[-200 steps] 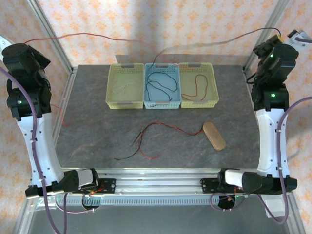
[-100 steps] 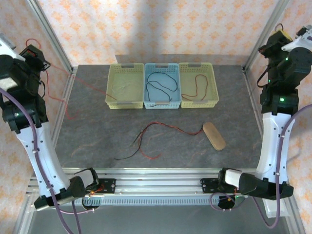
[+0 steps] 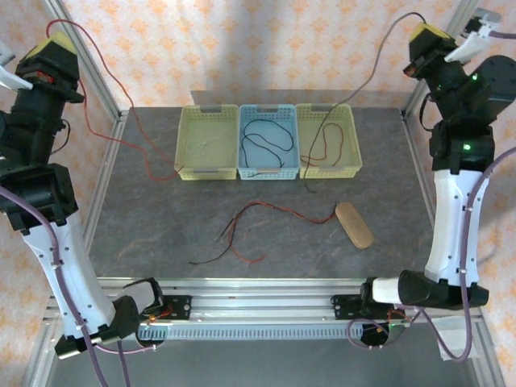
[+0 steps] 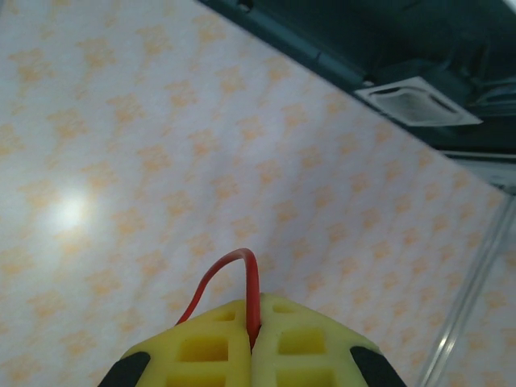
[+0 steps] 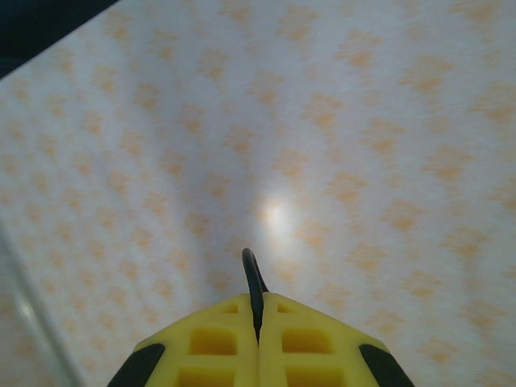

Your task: Untangle the cables

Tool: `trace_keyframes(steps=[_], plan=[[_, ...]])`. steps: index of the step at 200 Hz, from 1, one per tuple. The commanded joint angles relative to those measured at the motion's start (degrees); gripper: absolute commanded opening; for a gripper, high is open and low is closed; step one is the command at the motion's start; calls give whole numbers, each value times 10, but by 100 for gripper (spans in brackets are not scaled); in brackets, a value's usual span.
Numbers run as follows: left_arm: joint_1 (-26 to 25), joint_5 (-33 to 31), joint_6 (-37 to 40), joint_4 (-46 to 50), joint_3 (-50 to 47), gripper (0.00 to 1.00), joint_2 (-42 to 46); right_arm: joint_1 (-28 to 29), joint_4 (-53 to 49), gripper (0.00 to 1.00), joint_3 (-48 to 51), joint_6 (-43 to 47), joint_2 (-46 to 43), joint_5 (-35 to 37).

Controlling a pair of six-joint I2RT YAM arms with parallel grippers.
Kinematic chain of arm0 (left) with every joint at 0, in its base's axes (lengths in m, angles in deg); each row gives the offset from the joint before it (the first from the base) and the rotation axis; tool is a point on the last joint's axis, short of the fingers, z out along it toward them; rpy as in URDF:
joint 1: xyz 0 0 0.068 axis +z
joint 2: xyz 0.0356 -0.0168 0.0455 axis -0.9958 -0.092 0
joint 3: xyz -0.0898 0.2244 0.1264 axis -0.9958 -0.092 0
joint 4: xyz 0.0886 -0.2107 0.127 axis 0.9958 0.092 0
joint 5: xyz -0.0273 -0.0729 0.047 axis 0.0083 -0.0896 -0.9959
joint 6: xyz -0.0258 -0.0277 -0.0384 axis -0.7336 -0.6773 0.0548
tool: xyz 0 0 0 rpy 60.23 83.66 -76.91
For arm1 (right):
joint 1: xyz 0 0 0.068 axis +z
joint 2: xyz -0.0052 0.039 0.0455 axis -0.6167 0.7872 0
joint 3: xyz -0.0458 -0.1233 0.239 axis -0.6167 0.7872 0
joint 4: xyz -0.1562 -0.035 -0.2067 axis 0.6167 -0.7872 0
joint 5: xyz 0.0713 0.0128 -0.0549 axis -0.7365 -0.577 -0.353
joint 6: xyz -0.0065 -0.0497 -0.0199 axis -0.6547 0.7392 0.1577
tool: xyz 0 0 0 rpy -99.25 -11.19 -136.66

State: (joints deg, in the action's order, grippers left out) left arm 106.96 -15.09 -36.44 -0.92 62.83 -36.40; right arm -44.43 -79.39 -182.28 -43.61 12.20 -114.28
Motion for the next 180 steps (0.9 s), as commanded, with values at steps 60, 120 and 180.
trace_keyframes(steps=[60,120,180], plan=[[-4,3,-58,-64,131,0,-22,186,-8,0,-210,43,150,9],[-5,5,-80,-80,87,0,9,199,52,0,-279,21,239,18],[-4,16,-92,-93,-11,0,55,216,26,0,-279,24,331,-16]])
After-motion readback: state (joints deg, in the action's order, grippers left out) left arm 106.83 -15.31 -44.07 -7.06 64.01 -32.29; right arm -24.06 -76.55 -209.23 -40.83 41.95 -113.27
